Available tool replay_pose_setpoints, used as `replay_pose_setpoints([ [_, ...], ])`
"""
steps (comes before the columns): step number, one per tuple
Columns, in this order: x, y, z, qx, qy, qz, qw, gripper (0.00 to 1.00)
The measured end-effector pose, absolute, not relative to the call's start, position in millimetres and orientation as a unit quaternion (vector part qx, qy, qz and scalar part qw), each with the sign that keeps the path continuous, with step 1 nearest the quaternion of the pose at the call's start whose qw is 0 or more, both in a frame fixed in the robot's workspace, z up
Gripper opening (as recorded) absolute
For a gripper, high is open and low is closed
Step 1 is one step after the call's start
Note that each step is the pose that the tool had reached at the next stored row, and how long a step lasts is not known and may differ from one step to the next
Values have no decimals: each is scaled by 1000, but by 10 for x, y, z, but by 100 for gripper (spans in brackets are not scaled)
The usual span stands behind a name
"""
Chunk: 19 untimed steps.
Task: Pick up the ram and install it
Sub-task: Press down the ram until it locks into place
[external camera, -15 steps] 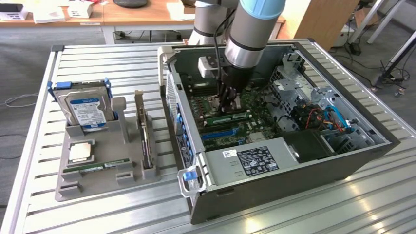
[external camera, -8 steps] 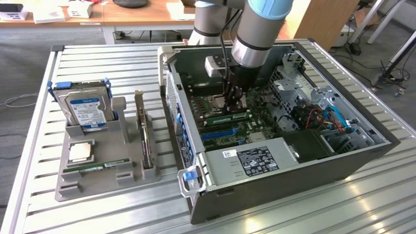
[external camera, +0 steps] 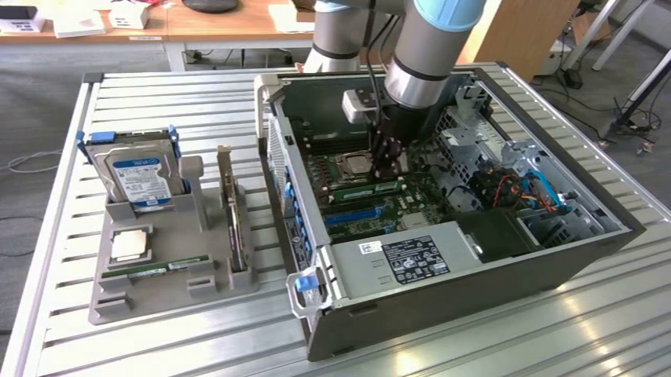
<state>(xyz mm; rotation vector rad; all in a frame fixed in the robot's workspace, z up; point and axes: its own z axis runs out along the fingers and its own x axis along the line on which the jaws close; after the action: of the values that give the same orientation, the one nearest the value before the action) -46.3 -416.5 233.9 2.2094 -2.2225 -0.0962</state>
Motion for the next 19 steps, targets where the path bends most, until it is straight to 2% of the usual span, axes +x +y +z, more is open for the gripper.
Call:
replay_pose_setpoints([
  [19, -398, -4165, 2287, 705, -709, -31, 3, 11],
])
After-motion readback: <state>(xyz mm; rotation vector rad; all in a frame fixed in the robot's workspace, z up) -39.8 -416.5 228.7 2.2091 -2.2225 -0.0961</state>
